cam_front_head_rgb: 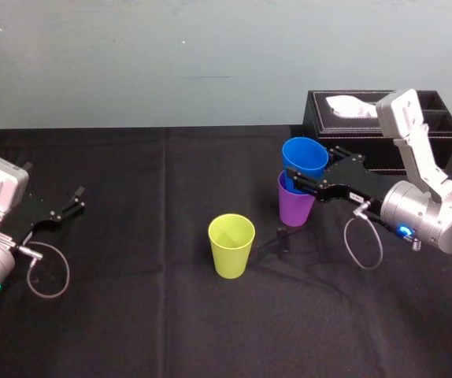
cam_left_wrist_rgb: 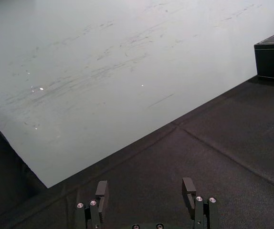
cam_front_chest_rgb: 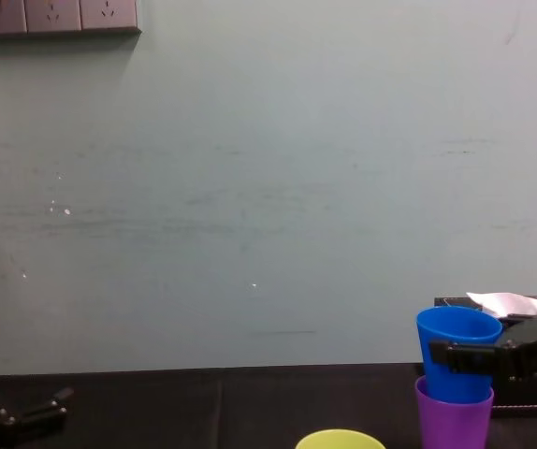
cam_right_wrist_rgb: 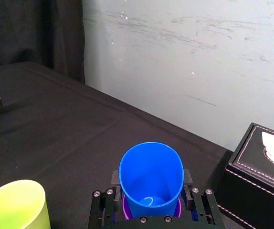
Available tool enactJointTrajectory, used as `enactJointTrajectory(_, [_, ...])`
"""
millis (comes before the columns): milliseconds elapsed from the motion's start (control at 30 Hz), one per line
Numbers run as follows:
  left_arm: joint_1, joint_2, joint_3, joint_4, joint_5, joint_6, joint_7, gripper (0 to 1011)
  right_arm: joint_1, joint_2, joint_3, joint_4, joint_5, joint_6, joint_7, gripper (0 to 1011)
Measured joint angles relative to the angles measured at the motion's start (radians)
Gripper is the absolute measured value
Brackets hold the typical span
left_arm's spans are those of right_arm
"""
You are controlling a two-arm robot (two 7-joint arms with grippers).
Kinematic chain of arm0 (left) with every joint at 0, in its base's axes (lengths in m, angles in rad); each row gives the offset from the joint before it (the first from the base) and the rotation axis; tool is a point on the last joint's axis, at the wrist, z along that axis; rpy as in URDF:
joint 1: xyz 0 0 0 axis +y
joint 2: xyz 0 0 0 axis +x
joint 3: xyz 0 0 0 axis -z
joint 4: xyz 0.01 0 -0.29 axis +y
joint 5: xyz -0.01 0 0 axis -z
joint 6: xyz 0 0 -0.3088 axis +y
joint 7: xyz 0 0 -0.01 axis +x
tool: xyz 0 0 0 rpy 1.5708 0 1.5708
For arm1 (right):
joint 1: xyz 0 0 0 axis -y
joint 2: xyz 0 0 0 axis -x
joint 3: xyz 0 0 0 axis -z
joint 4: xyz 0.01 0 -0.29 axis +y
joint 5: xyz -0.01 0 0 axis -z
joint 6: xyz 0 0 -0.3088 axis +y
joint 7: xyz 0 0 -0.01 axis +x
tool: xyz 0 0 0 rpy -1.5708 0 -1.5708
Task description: Stack the three plastic cups sequentially using one hand.
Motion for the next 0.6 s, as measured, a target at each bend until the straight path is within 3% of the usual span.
enactJointTrajectory(600, [0.000,0.000,0.000,0.000,0.000,0.000,0.000,1010,0.000,-0.004,0.000,0.009,-0.004,-0.001,-0.003,749])
